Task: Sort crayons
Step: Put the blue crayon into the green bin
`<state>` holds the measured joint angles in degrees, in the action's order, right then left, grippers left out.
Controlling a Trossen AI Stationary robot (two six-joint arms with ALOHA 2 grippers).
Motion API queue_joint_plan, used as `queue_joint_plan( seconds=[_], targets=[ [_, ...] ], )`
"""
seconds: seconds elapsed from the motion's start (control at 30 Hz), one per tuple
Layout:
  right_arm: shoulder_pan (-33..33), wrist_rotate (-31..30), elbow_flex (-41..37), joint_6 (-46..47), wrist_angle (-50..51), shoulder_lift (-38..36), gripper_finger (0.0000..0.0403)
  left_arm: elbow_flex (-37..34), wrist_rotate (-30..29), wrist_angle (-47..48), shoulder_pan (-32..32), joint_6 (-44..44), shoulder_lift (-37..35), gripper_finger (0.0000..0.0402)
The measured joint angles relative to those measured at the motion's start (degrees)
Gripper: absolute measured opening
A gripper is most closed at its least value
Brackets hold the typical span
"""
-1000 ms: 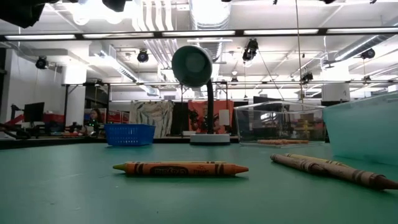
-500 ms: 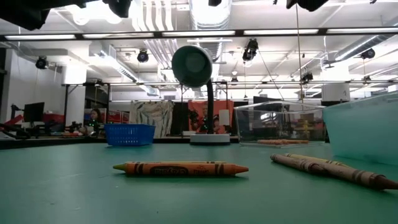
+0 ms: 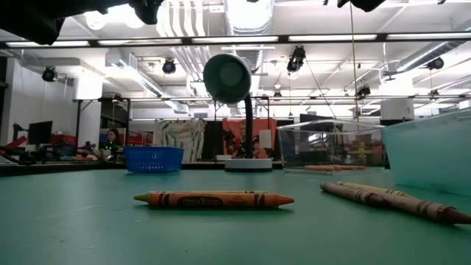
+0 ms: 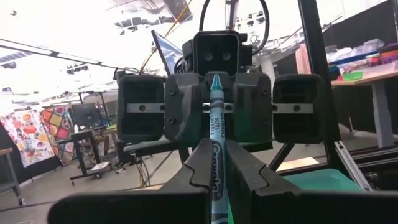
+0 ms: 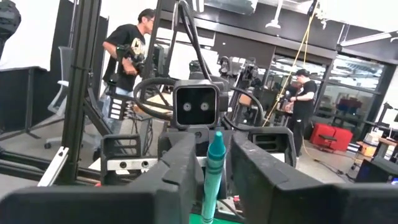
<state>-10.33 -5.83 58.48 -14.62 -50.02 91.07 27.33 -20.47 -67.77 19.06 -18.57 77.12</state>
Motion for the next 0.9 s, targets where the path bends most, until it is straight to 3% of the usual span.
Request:
queue_joint_plan(
  seconds=[0.23, 0.57, 0.7, 0.9],
  targets=[
    [0.2, -0.1, 0.0, -0.1, 0.0, 0.0, 0.0019, 0.0, -0.3, -1.0, -0.1, 0.6, 0.1, 0.0003],
    [0.2, -0.2, 0.0, 4.5, 5.3, -2.1, 0.0017, 0.0, -0.1, -1.3, -0.1, 3.0, 0.1, 0.0099],
    [0.2, -0.2, 3.1, 11.2, 23.3, -6.3, 0.0016, 0.0, -0.1, -1.2, 0.0, 3.2, 0.0, 0.0138],
    [-1.0, -0.2, 15.6, 33.1, 76.0, -9.4, 0.0015, -0.1, 0.0, -0.2, 0.0, 3.6, -0.2, 0.0166]
  ],
)
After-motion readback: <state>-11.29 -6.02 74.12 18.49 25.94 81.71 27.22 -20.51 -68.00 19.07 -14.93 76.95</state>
